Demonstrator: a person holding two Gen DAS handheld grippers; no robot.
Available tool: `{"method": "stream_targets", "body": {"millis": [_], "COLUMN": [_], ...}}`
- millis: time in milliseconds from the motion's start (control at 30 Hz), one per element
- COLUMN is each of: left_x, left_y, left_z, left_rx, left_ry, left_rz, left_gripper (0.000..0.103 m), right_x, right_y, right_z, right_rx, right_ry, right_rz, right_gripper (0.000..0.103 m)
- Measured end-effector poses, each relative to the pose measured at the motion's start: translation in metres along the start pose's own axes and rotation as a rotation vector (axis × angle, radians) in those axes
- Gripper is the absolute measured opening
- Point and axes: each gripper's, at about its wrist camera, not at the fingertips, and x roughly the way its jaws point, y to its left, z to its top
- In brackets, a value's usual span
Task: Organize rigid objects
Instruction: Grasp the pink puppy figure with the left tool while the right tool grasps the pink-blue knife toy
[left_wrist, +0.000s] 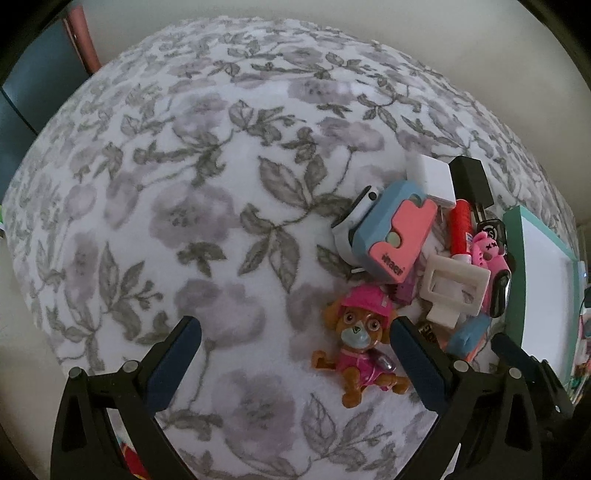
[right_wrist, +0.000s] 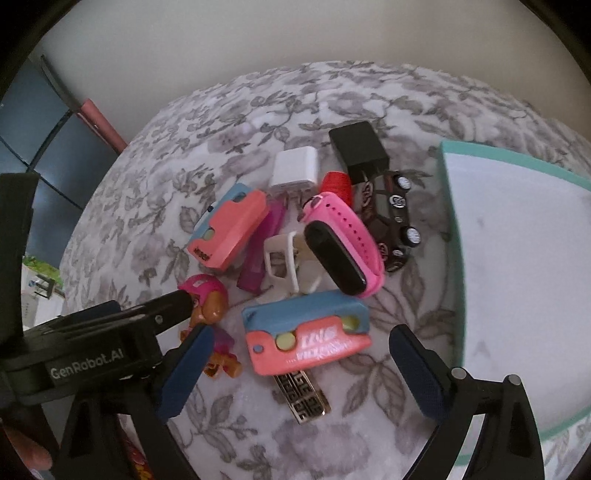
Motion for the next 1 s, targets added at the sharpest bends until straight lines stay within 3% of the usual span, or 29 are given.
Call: {"method": "stream_targets", "body": {"millis": [400,667,733,867,1000], "left_x": [0.018,0.029,0.032,0.036,0.035], "left_y": [-0.007,-0.022,-0.026,-0.029,-0.033], "left_z": [0.009,0.007,0.005,0.001,-0.004], "left_rx": [0.003,0.026,0.037,0.046,0.066], "left_ry": [0.037,0.068,0.083,0.088,0.07], "left_rz": [-0.061,-0.059,-0.061,-0.047,-0.004], "left_gripper": [0.1,0.096,0.082,0.072,0.049], "right_x": [0.02,0.023,0.022,0.021,0.018], "right_y": [-0.007,-0.001,-0.003,-0.002,-0.004], "right_z": [0.003,0.001,0.0,-0.002,-0.005], "right_rx": [-0.019,-0.059,-0.061,-0.079,-0.078], "right_ry": [0.036,0.034,0.031,0.032,0.034], "right_rz": [0.0,-0.034,-0.038,-0.041,-0.036], "right_gripper": [0.09,0.078,0.076,0.076,0.076]}}
